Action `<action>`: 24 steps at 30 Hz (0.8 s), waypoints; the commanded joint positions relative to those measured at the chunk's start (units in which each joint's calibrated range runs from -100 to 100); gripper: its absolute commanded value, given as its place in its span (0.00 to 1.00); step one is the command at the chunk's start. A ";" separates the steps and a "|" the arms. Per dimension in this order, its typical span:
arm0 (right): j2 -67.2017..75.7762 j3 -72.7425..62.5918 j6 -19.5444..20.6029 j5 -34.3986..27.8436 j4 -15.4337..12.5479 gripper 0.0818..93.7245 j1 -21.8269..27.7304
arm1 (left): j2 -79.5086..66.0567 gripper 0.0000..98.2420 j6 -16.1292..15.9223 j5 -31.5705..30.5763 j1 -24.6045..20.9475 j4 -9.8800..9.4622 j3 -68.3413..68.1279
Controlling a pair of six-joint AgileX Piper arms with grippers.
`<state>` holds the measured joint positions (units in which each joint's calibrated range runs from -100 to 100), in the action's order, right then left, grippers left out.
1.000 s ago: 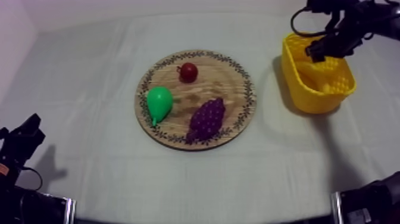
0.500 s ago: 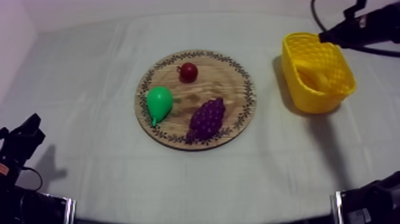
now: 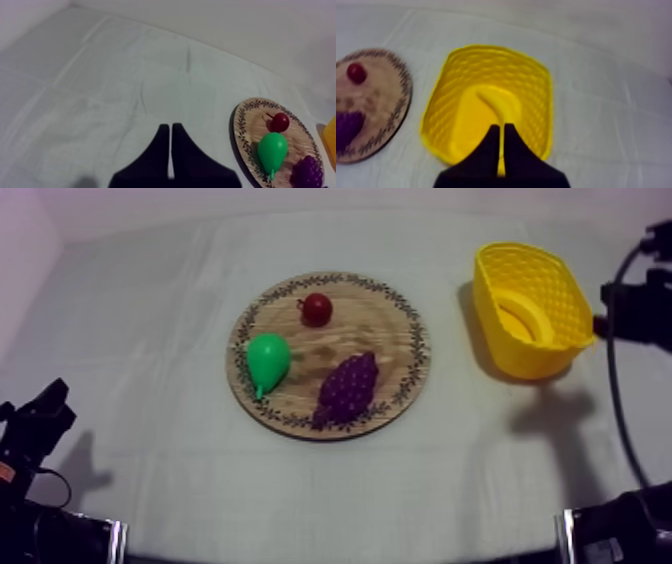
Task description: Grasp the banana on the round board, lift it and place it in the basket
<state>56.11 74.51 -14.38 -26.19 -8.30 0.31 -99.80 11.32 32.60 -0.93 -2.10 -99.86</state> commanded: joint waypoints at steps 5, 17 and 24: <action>19.91 14.20 -0.09 -4.26 -0.04 0.01 -1.11 | -0.03 0.00 0.00 -0.02 0.03 0.02 -0.03; 34.85 22.76 1.60 -11.73 1.44 0.01 -0.86 | -0.03 0.00 -0.01 -0.02 0.03 0.02 -0.03; 38.87 24.15 4.60 -14.23 4.29 0.01 -0.29 | -0.03 0.00 -0.01 -0.02 0.03 0.02 -0.03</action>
<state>94.71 98.64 -10.43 -39.89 -4.26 -0.02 -99.80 11.32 32.60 -0.93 -2.10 -99.86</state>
